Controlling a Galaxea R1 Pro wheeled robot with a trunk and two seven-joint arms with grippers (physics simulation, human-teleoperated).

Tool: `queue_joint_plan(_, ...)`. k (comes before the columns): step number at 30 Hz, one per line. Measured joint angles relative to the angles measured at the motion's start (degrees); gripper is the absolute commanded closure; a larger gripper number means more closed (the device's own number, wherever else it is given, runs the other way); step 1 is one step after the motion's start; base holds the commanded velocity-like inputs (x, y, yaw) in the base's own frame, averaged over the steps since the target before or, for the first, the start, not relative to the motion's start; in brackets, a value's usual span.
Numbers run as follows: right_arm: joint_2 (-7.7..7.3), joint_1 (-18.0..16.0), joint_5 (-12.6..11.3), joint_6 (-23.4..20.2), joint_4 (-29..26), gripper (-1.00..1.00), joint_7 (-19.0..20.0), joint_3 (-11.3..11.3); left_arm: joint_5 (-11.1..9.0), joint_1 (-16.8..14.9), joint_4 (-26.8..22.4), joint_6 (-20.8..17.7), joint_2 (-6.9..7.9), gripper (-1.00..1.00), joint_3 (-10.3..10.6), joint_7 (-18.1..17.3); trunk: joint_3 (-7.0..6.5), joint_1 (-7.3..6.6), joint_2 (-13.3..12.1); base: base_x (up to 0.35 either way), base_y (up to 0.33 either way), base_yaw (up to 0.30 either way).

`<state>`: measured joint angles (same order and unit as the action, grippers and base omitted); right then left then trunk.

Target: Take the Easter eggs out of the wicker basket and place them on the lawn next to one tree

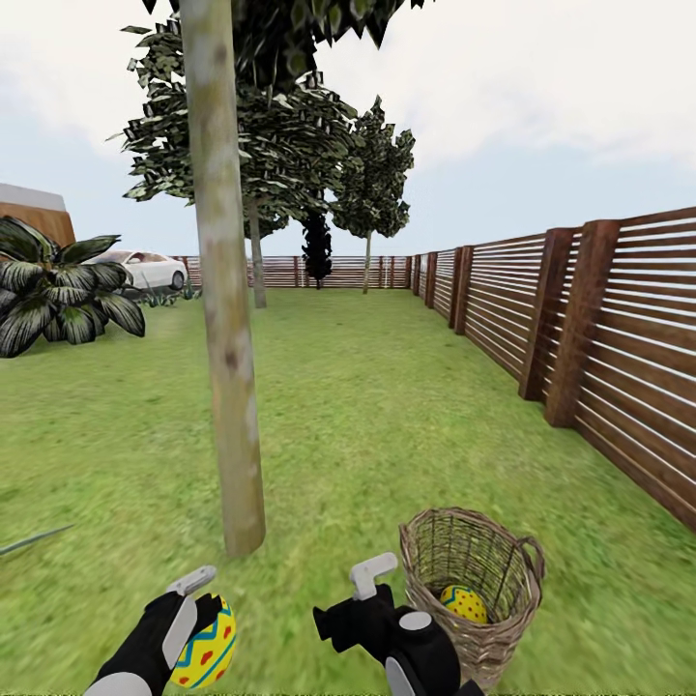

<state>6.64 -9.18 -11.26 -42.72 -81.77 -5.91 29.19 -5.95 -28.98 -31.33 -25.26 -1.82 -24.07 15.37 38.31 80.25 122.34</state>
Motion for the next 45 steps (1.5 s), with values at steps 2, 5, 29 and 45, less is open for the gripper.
queue_joint_plan(2,-0.03,0.0,0.0,0.0,0.0,-1.00,0.0,0.0,0.0,0.0,0.0,1.1,0.01,1.00,0.0,0.0,0.36,0.44,0.8,0.000,0.000,0.001)
queue_joint_plan(5,-0.03,0.0,0.0,0.0,0.0,-1.00,0.0,0.0,0.1,0.0,0.1,2.7,0.02,1.00,0.0,0.0,0.90,1.10,2.0,0.000,0.000,0.000)
queue_joint_plan(29,-0.04,0.0,0.1,0.0,0.0,-1.00,0.0,1.1,0.5,0.0,3.7,10.8,0.98,1.00,0.1,-4.0,5.21,6.37,11.6,0.000,0.000,0.000)
queue_joint_plan(45,-0.04,0.0,0.0,0.0,0.0,-1.00,0.0,1.2,0.2,0.0,3.6,11.3,0.89,1.00,0.1,-3.9,8.02,9.89,18.1,0.000,0.000,0.045)
